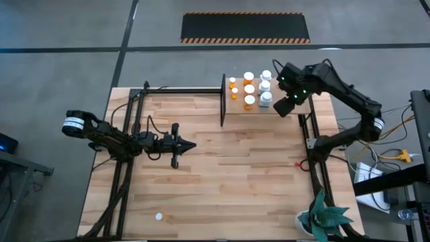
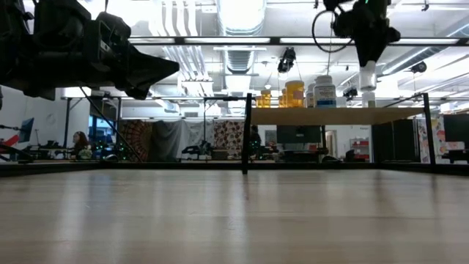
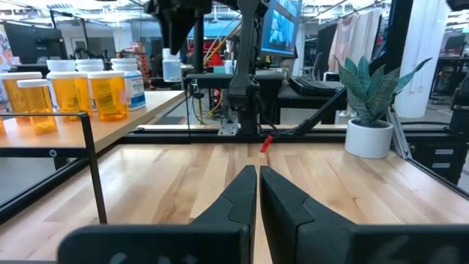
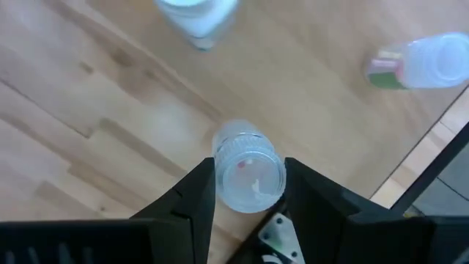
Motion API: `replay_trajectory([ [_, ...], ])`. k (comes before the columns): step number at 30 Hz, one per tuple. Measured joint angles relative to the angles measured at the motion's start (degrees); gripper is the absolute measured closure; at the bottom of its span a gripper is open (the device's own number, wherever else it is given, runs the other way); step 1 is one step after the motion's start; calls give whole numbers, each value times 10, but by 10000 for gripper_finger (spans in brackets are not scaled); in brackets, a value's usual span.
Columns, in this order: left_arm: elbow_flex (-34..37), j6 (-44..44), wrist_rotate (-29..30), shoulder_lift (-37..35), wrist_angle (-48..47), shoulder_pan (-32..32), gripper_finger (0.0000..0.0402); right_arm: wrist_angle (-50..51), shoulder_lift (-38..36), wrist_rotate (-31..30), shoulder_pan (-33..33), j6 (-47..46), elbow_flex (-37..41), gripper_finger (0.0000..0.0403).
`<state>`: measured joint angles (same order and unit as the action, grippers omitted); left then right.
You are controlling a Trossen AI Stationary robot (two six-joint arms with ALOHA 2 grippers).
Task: Pick and place medicine bottles onto shelf by color
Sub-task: Put the transparent pill bottle on the shelf aligned with the other transparent pill bottles
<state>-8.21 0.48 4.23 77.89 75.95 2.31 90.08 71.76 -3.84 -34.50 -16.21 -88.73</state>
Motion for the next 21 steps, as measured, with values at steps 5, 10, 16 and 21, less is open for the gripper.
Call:
replay_trajectory([
  [5, 1, 0, 0, 0, -1, 0, 400, -8, 34, -2, -48, 30, 5, 266],
  [10, 1, -1, 0, 0, -1, 0, 400, -22, 68, -2, -82, 43, 3, 266],
  [16, 1, -1, 0, 0, -2, 0, 400, -40, 94, -1, -102, 47, 1, 266],
  [21, 2, -1, 0, 0, -4, 0, 400, -43, 98, 0, -114, 49, 1, 266],
])
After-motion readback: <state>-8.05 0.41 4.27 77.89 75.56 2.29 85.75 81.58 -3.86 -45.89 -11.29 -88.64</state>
